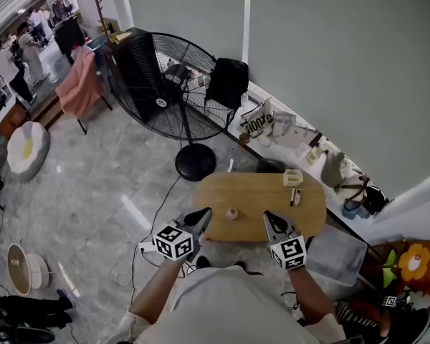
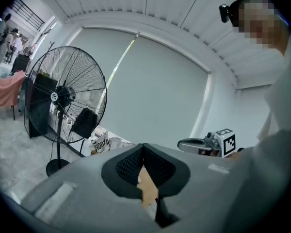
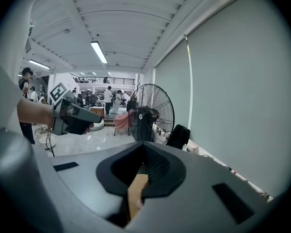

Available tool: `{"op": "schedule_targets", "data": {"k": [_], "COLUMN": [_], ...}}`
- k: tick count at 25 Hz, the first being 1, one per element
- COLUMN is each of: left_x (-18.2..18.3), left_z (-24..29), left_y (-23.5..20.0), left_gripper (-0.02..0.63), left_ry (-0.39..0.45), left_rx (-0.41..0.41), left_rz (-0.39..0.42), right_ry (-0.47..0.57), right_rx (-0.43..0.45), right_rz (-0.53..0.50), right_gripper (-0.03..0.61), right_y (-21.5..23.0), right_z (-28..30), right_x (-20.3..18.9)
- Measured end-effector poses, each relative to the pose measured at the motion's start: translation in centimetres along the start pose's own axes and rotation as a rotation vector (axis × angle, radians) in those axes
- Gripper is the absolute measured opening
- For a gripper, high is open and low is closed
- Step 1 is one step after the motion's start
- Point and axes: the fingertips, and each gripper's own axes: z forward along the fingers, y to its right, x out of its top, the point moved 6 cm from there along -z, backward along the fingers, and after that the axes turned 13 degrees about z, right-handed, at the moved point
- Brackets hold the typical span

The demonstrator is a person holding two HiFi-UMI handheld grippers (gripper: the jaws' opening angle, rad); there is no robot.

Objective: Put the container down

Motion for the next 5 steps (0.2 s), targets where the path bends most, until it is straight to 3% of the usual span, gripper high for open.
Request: {"op": "schedule_targets", "data": {"k": [5], "left_x": [-0.46], "left_z": [-0.54], "left_y": [-0.07], "left_gripper": [0.02], "left_ry": [0.004], "left_rx": [0.012], "left_rz": [-0.008], "right_ry": [-0.006], "right_rx": [-0.003], "right_rz": [-0.003], "right_gripper": [0.003], "right_y": [-0.05], "right_z": [-0.21], "right_x": [-0.25]}}
